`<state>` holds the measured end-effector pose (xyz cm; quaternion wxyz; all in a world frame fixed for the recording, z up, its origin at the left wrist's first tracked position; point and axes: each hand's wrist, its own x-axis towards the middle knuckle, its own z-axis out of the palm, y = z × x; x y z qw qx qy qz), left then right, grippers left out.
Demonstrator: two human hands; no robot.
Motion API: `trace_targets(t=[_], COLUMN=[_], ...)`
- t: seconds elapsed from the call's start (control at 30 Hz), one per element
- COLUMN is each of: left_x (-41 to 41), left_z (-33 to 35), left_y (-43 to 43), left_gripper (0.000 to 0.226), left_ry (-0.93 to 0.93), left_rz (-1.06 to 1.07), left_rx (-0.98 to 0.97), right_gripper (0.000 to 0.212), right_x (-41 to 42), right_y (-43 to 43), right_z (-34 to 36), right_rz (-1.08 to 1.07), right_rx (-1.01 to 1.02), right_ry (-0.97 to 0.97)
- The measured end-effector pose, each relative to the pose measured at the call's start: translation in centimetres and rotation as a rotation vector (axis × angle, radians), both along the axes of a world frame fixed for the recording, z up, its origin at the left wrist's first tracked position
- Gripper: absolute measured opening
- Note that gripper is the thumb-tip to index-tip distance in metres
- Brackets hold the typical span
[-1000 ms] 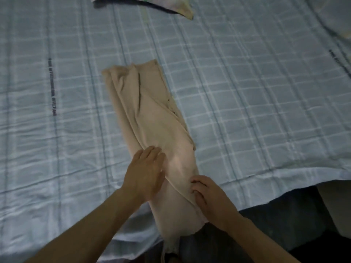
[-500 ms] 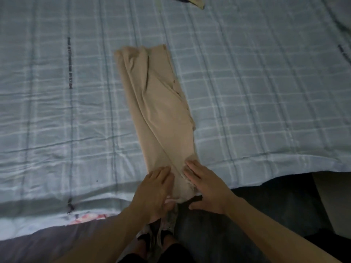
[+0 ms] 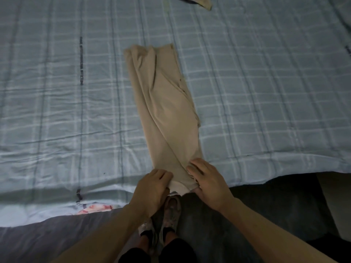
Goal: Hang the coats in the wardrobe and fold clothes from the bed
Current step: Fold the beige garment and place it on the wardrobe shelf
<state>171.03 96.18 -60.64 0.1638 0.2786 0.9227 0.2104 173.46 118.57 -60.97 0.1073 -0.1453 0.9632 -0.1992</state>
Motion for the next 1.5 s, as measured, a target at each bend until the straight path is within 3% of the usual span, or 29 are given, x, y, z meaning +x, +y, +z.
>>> trace_targets(t=[0.23, 0.47, 0.73, 0.97, 1.23, 1.37, 1.43, 1.5], left_x=[-1.5, -3.4, -10.8, -22.2, -35.5, -41.0, -42.0, -41.5], left_z=[0.4, 2.4, 7.1, 10.0, 8.9, 7.0, 5.8, 4.7], left_y=[-0.3, -0.1, 0.9, 0.4, -1.3, -1.5, -1.4, -1.5], left_gripper=[0.032, 0.028, 0.024, 0.038, 0.030, 0.021, 0.037, 0.049], left_ry=[-0.006, 0.013, 0.192, 0.218, 0.229, 0.175, 0.078, 0.102], left_rz=[0.236, 0.241, 0.229, 0.351, 0.468, 0.656, 0.764, 0.741], left_rx=[0.192, 0.274, 0.348, 0.422, 0.494, 0.544, 0.499, 0.406], right_gripper=[0.040, 0.029, 0.022, 0.025, 0.027, 0.029, 0.042, 0.046], right_x=[-1.0, -3.3, -10.2, -22.6, -37.8, -43.5, -44.2, -43.6], right_y=[-0.1, 0.1, -0.1, -1.5, -3.7, -5.1, -5.6, -5.9], right_z=[1.2, 2.8, 7.3, 11.0, 10.7, 9.0, 7.9, 6.9], right_rz=[-0.189, -0.248, -0.341, -0.401, -0.347, -0.376, -0.434, -0.443], right_rx=[-0.094, -0.171, -0.282, -0.361, -0.303, -0.284, -0.250, -0.222], right_ry=[-0.019, -0.007, 0.140, 0.213, 0.153, 0.128, 0.133, 0.165])
